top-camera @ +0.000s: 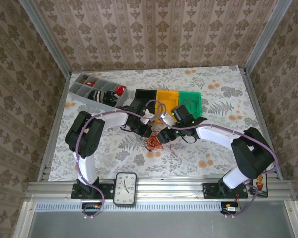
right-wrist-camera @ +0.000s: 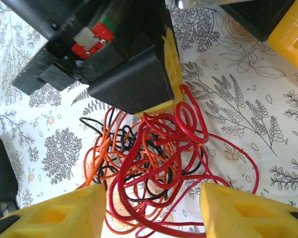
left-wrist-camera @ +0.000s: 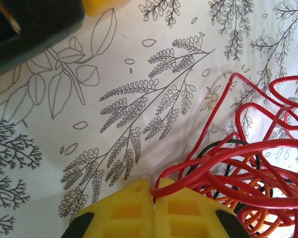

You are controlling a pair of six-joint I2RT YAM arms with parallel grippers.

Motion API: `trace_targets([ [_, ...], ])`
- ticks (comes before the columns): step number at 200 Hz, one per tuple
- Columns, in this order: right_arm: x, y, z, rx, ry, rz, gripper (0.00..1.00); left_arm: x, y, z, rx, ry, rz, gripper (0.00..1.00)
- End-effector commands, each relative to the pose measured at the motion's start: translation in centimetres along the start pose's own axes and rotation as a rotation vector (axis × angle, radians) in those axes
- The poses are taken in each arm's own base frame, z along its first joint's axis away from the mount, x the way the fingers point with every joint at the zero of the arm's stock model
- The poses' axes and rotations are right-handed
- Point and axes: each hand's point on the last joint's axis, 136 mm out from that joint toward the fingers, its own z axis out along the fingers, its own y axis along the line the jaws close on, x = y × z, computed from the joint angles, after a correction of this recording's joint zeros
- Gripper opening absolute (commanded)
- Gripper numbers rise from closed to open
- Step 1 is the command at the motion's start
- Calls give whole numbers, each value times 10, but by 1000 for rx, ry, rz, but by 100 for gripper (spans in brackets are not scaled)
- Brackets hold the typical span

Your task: Untangle the cables

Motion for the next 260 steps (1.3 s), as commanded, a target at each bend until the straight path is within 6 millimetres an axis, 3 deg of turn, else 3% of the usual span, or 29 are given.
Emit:
trace_targets([
  [1,4,3,6,-18,16,-9,50,-4,-2,-1,29,11,24,0],
  [13,3,-1,7,2,6,-3,45,-4,-2,-1,28,12,22,0],
  [46,-10,-13,4,72,-54,3,7,-6,1,1,11,6,5,0],
  [63,-15,-24,-2,131,-96,21,1,-7,7,2,-21,3,-12,0],
  [98,-23,-58,-28,306,-219,114,0,-1,21,4,-90,4,-41,0],
  [142,-20,-110,-90,517,-439,339,0,7,27,5,-113,12,-57,0],
  [176,2,-144,-123,587,-544,543,0,9,36,5,-130,-8,-91,0],
  [260,57,-187,-171,814,-599,783,0,14,74,-12,-233,-90,-215,0],
])
